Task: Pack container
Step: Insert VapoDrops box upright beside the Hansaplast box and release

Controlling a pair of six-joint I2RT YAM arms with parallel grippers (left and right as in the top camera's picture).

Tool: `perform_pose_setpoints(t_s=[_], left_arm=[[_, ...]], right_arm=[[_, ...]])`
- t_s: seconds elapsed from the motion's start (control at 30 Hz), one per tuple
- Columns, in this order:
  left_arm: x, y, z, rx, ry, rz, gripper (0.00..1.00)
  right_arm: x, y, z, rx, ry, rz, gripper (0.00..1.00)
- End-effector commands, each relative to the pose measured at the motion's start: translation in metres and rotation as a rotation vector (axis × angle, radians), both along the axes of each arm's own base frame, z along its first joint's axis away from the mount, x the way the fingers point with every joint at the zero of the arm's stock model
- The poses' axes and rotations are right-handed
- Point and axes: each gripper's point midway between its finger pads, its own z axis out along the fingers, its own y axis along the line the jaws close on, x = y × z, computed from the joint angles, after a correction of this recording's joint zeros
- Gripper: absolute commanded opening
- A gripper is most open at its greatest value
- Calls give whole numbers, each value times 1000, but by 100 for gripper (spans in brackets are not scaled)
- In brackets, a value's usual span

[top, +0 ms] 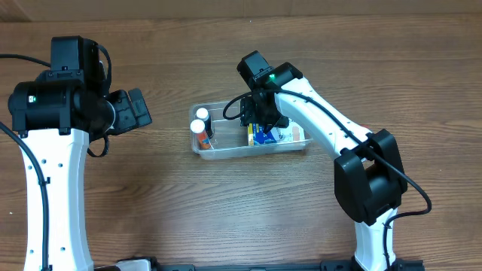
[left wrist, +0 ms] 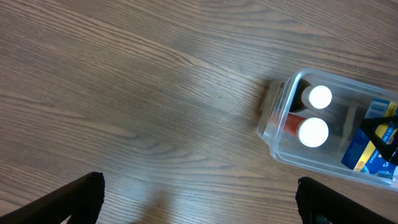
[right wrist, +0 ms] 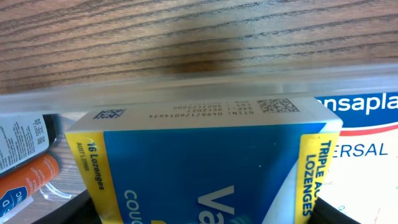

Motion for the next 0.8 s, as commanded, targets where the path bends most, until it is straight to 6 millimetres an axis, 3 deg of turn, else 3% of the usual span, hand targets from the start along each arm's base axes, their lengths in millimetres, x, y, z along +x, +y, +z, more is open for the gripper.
perform_pose_setpoints(t_s=[0.0, 0.37, 0.47, 0.5, 0.77], left_arm=[[1, 1, -2, 6, 6, -18, 100], [1, 1, -2, 6, 6, -18, 100], [1, 1, -2, 6, 6, -18, 100], [1, 1, -2, 6, 6, -17, 100], [1, 1, -2, 6, 7, -17, 100]], right_arm=[[7, 0, 7, 7, -26, -14, 70], [2, 11, 8, 63, 2, 24, 72], [2, 11, 8, 62, 3, 24, 86], [2, 11, 8, 62, 3, 24, 100], [3, 9, 9, 54, -5, 22, 100]])
